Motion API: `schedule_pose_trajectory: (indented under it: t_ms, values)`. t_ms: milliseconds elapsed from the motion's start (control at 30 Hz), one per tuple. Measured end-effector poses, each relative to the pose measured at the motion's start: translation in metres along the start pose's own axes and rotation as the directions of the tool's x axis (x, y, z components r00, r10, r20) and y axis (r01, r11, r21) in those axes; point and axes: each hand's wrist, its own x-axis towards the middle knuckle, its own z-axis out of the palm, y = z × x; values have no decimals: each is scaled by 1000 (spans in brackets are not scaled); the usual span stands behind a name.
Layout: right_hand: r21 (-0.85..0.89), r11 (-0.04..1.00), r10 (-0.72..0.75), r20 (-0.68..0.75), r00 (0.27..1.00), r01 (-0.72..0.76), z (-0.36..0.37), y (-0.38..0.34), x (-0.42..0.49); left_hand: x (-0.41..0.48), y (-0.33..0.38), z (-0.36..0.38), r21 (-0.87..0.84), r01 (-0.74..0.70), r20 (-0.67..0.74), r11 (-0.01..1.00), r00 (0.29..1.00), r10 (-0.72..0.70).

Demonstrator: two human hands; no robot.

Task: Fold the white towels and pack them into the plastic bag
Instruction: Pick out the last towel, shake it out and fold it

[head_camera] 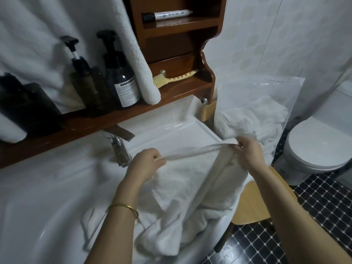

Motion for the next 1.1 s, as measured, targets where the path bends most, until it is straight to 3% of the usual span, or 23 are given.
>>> schedule_pose_trajectory:
  t_ms: [67, 100, 200, 267, 333, 400, 467, 567, 667, 800, 967, 1100]
  values:
    - [97, 994, 42, 32, 999, -45, 2, 2, -3, 1, 2, -3, -92, 27, -110, 995, 993, -37]
    - [225, 971, 66, 72, 995, -80, 3, -3, -6, 1, 10, -2, -128, 4, -164, 992, 986, -25]
    - [636, 769, -53, 171, 984, -69, 1, -23, -16, -3, 48, 13, -321, -158, -222, 934, 971, 88]
    - [775, 629, -198, 233, 952, -59, -3, -36, -19, -7, 71, 24, -446, -251, -147, 859, 967, 206]
    - [844, 528, -322, 300, 898, -93, -10, -45, -21, -8, 89, 30, -482, -263, 26, 836, 949, 314]
    - [856, 508, -366, 319, 874, -99, -16, -49, -22, -4, 97, 32, -481, -244, 137, 842, 928, 347]
    - [784, 620, -340, 311, 888, -37, -21, -49, -21, 0, 98, 31, -416, -250, 112, 874, 940, 322]
    - [493, 852, -359, 302, 883, 178, -23, -47, -20, 2, 97, 26, -326, -262, 20, 908, 959, 284]
    - [190, 913, -402, 276, 873, 361, -18, -48, -18, 6, 99, 15, -299, -263, -115, 917, 964, 238]
    - [-33, 955, -270, 310, 912, 294, -7, -34, -7, 15, 98, -12, -296, -281, -320, 913, 930, 183]
    - [-70, 990, -96, 284, 954, 121, 14, -13, 3, 18, 112, -35, -311, -368, -476, 876, 858, 192]
    - [-162, 985, -3, 346, 938, 63, 25, -3, 7, 22, 132, -48, -363, -433, -599, 825, 786, 148]
